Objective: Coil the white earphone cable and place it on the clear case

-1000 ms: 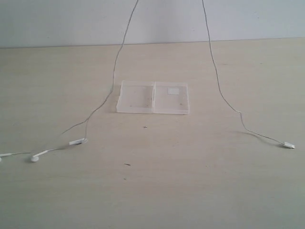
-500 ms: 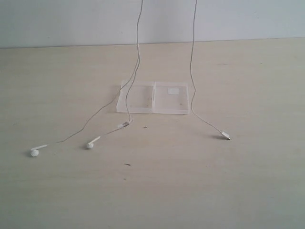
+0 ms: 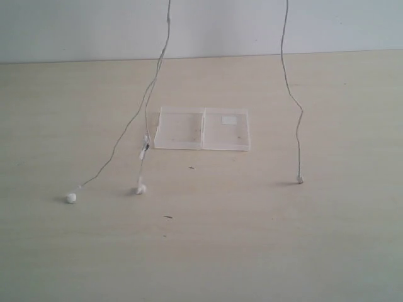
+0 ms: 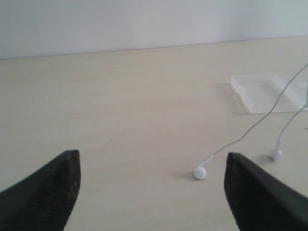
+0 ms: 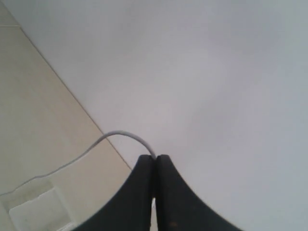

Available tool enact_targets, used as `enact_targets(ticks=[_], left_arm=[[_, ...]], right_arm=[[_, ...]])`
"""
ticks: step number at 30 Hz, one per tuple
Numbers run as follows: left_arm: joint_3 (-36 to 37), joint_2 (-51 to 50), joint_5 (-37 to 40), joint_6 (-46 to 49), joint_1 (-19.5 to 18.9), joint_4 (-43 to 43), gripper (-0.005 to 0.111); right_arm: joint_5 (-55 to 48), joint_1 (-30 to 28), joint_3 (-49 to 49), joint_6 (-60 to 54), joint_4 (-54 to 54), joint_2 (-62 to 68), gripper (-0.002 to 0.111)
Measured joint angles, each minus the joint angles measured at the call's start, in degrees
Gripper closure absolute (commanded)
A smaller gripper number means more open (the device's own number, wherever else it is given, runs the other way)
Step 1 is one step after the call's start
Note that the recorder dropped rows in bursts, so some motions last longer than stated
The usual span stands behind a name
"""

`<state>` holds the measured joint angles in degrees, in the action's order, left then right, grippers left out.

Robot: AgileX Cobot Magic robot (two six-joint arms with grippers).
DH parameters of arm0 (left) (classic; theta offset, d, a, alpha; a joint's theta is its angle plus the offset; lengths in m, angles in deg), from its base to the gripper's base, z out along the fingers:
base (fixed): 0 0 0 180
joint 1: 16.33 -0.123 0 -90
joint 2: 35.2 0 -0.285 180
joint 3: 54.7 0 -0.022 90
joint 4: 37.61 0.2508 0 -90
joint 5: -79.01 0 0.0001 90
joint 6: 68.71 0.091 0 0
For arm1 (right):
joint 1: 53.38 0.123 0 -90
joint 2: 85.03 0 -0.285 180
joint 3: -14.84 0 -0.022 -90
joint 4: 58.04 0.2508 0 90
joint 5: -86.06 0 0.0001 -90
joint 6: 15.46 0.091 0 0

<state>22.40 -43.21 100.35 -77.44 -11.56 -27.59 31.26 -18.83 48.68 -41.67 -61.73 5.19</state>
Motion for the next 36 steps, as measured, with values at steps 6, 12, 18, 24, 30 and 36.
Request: enact_targets(ticks=[6,12,18,24,30,36], left_arm=[[0.0,0.0,0.0,0.0,0.0,0.0,0.029],[0.0,0.0,0.0,0.0,0.0,0.0,0.029],[0.0,0.0,0.0,0.0,0.0,0.0,0.029],[0.0,0.0,0.0,0.0,0.0,0.0,0.029],[0.0,0.0,0.0,0.0,0.0,0.0,0.029],[0.0,0.0,0.0,0.0,0.0,0.0,0.029]], right_arm=[[-0.1,0.0,3.28,1.51,0.0,0.0,0.108],[-0.22,0.0,6.37,2.26,0.0,-0.11,0.108],[-0.22,0.0,8.28,4.44,0.0,-0.11,0.108],[0.38,0.0,8.43,4.79,-0.08,-0.11,0.108],[2.64,0.0,8.43,4.79,-0.08,-0.11,0.108],[4.75,0.0,8.43,4.79,-0.08,-0.11,0.108]])
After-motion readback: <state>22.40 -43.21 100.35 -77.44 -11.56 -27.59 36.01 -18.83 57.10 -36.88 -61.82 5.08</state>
